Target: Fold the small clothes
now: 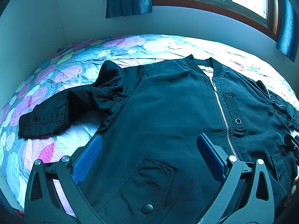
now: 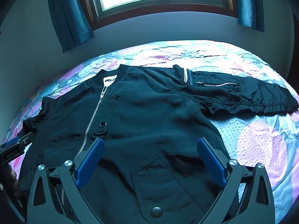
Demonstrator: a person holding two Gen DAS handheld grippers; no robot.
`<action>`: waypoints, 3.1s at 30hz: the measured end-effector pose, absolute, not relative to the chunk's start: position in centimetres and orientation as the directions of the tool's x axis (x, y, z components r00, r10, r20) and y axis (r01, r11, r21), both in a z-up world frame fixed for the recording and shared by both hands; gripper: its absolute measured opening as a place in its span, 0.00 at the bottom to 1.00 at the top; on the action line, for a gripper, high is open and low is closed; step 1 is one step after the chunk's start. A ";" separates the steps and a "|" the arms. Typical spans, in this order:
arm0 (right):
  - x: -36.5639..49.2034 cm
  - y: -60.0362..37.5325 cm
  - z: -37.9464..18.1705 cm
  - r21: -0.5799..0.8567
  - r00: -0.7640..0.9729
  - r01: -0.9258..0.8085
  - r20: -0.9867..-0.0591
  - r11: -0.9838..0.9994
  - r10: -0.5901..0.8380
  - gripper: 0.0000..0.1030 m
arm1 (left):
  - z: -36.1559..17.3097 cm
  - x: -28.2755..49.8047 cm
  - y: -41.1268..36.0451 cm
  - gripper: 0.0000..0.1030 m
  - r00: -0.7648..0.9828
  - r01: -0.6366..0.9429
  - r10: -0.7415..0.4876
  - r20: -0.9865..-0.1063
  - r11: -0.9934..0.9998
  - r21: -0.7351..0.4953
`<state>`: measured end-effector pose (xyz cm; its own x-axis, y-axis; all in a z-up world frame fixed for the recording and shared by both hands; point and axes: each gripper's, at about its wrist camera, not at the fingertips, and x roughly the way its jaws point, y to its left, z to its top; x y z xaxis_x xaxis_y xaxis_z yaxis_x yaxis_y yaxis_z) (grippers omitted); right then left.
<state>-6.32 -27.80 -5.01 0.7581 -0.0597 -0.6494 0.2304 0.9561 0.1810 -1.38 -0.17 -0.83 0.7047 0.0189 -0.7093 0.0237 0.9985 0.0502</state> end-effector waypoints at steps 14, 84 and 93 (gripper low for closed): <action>-6.0 -28.0 -5.4 0.191 0.747 0.232 -0.663 0.954 -0.048 0.96 | -1.1 -1.2 0.3 0.98 0.697 0.021 0.022 -0.717 0.998 0.052; -17.3 -70.7 -11.3 0.814 0.815 0.563 -0.517 0.143 -0.262 0.13 | -2.6 1.1 0.4 0.98 0.619 -0.017 0.084 -0.781 0.995 0.094; -15.1 -62.4 1.8 0.737 0.875 0.482 -0.374 0.474 -0.308 0.13 | -1.8 0.8 3.1 0.98 0.645 -0.017 0.082 -0.760 0.996 0.093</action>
<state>-15.11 -62.45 1.79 0.8746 -0.3081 -0.3744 0.4823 0.4739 0.7368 0.80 3.14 -1.77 0.6450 0.0819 -0.7598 -0.0172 0.9955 0.0927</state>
